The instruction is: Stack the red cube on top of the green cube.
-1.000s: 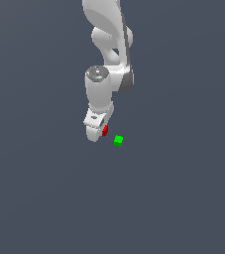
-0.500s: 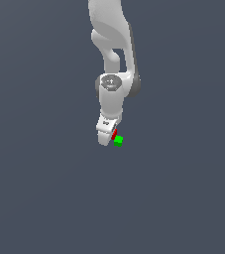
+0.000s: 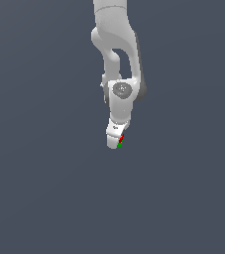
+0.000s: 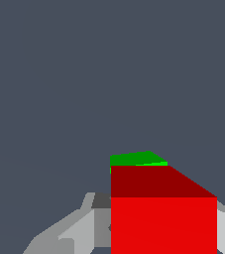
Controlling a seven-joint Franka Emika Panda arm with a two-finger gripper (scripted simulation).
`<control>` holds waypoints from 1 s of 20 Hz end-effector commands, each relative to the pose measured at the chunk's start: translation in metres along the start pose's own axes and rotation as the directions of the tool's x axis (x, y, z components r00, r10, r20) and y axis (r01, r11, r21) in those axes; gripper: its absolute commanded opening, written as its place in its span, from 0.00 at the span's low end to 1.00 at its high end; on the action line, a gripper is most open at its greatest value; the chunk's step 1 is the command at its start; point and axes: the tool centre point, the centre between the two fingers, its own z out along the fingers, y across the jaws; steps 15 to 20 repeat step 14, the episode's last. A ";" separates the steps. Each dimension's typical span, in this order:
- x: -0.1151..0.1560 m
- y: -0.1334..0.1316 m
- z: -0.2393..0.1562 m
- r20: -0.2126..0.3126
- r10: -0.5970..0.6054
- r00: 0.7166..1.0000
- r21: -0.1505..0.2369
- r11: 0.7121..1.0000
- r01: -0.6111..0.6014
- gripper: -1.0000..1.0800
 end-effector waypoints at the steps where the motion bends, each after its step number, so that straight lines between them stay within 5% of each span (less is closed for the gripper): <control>1: 0.002 0.000 0.001 0.000 0.001 1.000 0.000 1.000 -0.001 0.00; 4: 0.000 0.001 0.000 0.000 0.001 1.000 0.000 1.000 -0.001 0.00; 5: 0.000 0.001 0.000 0.000 0.001 1.000 0.000 1.000 -0.001 0.96; 20: 0.000 0.001 0.000 0.000 0.001 1.000 0.000 1.000 -0.001 0.96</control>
